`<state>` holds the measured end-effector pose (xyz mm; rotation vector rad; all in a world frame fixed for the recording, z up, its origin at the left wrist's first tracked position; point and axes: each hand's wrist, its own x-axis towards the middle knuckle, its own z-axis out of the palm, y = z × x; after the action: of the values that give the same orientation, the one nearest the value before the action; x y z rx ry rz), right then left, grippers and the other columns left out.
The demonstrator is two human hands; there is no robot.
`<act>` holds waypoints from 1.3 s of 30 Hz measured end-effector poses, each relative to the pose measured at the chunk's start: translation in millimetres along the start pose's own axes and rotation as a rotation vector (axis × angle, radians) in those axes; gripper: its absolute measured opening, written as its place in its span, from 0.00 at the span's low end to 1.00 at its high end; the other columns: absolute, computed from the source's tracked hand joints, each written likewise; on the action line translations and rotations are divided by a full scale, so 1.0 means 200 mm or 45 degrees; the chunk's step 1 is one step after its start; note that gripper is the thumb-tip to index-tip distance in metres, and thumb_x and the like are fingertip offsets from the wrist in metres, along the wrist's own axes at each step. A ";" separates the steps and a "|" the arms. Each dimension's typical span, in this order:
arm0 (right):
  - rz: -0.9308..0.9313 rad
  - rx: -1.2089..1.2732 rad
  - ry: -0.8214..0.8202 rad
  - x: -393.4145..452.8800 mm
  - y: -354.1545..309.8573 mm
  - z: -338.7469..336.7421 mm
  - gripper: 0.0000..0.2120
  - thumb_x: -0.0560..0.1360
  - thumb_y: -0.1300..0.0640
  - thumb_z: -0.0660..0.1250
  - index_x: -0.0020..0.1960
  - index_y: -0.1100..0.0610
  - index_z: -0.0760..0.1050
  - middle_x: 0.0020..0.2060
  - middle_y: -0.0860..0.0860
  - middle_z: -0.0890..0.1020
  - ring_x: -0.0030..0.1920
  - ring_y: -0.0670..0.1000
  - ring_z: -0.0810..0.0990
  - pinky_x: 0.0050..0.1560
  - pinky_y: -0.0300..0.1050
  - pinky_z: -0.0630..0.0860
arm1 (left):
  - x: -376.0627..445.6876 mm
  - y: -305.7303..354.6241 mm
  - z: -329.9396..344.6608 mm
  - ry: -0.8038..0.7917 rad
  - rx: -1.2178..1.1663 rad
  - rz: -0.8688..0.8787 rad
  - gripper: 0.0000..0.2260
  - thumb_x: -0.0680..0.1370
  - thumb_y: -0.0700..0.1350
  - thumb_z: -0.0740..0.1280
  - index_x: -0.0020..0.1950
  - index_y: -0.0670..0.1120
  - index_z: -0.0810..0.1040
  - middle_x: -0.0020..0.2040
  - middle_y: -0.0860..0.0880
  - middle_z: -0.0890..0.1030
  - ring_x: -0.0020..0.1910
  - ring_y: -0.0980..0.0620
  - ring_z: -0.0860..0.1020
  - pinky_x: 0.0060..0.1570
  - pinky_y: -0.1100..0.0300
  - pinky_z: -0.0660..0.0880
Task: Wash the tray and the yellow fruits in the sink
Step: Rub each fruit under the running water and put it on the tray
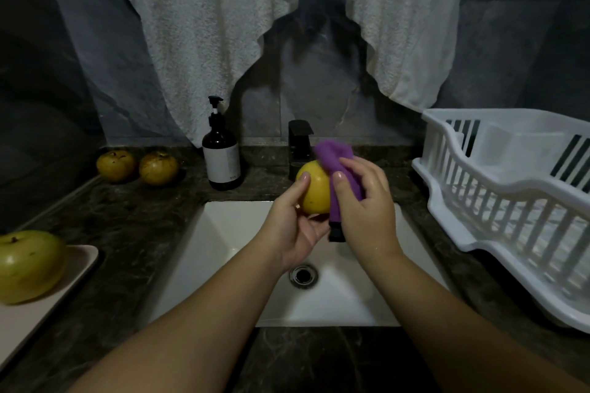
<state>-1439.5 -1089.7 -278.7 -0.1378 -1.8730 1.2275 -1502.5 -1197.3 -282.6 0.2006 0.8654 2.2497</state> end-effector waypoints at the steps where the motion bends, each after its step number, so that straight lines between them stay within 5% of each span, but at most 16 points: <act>1: -0.092 -0.040 -0.022 -0.01 -0.01 0.00 0.12 0.80 0.43 0.65 0.62 0.37 0.74 0.62 0.32 0.70 0.64 0.31 0.70 0.61 0.26 0.69 | 0.00 -0.01 0.00 -0.024 -0.014 -0.013 0.24 0.77 0.53 0.70 0.68 0.41 0.81 0.64 0.37 0.82 0.63 0.39 0.83 0.58 0.46 0.82; 5: 0.110 0.036 -0.023 0.00 0.00 0.03 0.09 0.82 0.44 0.63 0.62 0.36 0.71 0.63 0.39 0.72 0.60 0.32 0.73 0.54 0.29 0.71 | 0.01 -0.01 0.00 0.013 -0.024 0.045 0.26 0.75 0.53 0.72 0.69 0.42 0.79 0.63 0.37 0.83 0.61 0.40 0.84 0.54 0.48 0.83; 11: 0.482 0.230 0.000 0.02 0.04 0.01 0.05 0.84 0.41 0.59 0.54 0.35 0.73 0.51 0.40 0.79 0.52 0.43 0.79 0.45 0.42 0.74 | 0.02 0.01 -0.02 0.079 -0.036 0.010 0.34 0.70 0.51 0.76 0.72 0.41 0.74 0.66 0.34 0.80 0.59 0.35 0.84 0.49 0.43 0.83; 15: 0.451 0.257 -0.003 0.05 0.03 -0.02 0.06 0.84 0.44 0.60 0.56 0.38 0.76 0.54 0.41 0.80 0.54 0.42 0.79 0.47 0.40 0.74 | 0.02 0.00 -0.01 0.088 0.042 -0.004 0.30 0.69 0.52 0.75 0.69 0.44 0.77 0.63 0.37 0.83 0.57 0.37 0.85 0.51 0.44 0.83; 19: 0.116 0.038 -0.098 0.03 -0.01 -0.02 0.09 0.82 0.46 0.63 0.61 0.36 0.76 0.60 0.35 0.75 0.60 0.32 0.73 0.54 0.24 0.69 | 0.01 -0.01 0.00 0.029 0.078 0.058 0.24 0.71 0.49 0.73 0.66 0.44 0.80 0.59 0.38 0.85 0.55 0.40 0.85 0.55 0.45 0.83; 24: 0.337 0.140 -0.117 0.05 0.02 -0.02 0.13 0.85 0.46 0.59 0.65 0.43 0.78 0.58 0.41 0.81 0.59 0.43 0.78 0.61 0.46 0.76 | 0.00 0.01 0.00 0.039 0.075 0.119 0.29 0.72 0.50 0.73 0.71 0.42 0.77 0.63 0.37 0.83 0.58 0.39 0.84 0.52 0.46 0.84; 29: 0.011 -0.064 -0.158 0.01 -0.02 0.00 0.15 0.84 0.50 0.61 0.69 0.44 0.76 0.67 0.38 0.73 0.66 0.34 0.71 0.62 0.25 0.66 | 0.00 -0.02 0.01 0.038 0.165 0.169 0.28 0.73 0.53 0.73 0.72 0.46 0.77 0.65 0.38 0.82 0.63 0.40 0.83 0.54 0.47 0.83; 33: 0.149 0.029 -0.163 0.03 -0.02 0.01 0.16 0.86 0.49 0.58 0.72 0.43 0.74 0.67 0.41 0.76 0.66 0.40 0.73 0.60 0.32 0.70 | -0.01 0.00 0.02 0.122 0.137 0.169 0.30 0.72 0.57 0.74 0.72 0.47 0.76 0.63 0.40 0.84 0.60 0.41 0.84 0.54 0.46 0.83; 37: -0.051 -0.113 -0.205 0.02 -0.01 0.01 0.15 0.84 0.50 0.61 0.69 0.43 0.76 0.67 0.38 0.73 0.65 0.33 0.70 0.62 0.23 0.63 | -0.01 -0.01 0.03 0.128 0.195 0.066 0.28 0.77 0.62 0.69 0.73 0.48 0.75 0.64 0.40 0.84 0.61 0.41 0.84 0.57 0.46 0.82; 39: 0.065 -0.034 -0.162 0.04 0.01 0.00 0.12 0.85 0.49 0.60 0.66 0.38 0.74 0.65 0.40 0.76 0.62 0.34 0.73 0.63 0.32 0.68 | 0.00 -0.02 0.03 0.160 0.137 0.029 0.30 0.79 0.65 0.65 0.74 0.46 0.74 0.64 0.39 0.83 0.61 0.40 0.84 0.59 0.46 0.82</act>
<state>-1445.6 -1084.4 -275.6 -0.1254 -2.0069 1.2725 -1497.8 -1192.6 -279.7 0.1199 1.0567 2.2576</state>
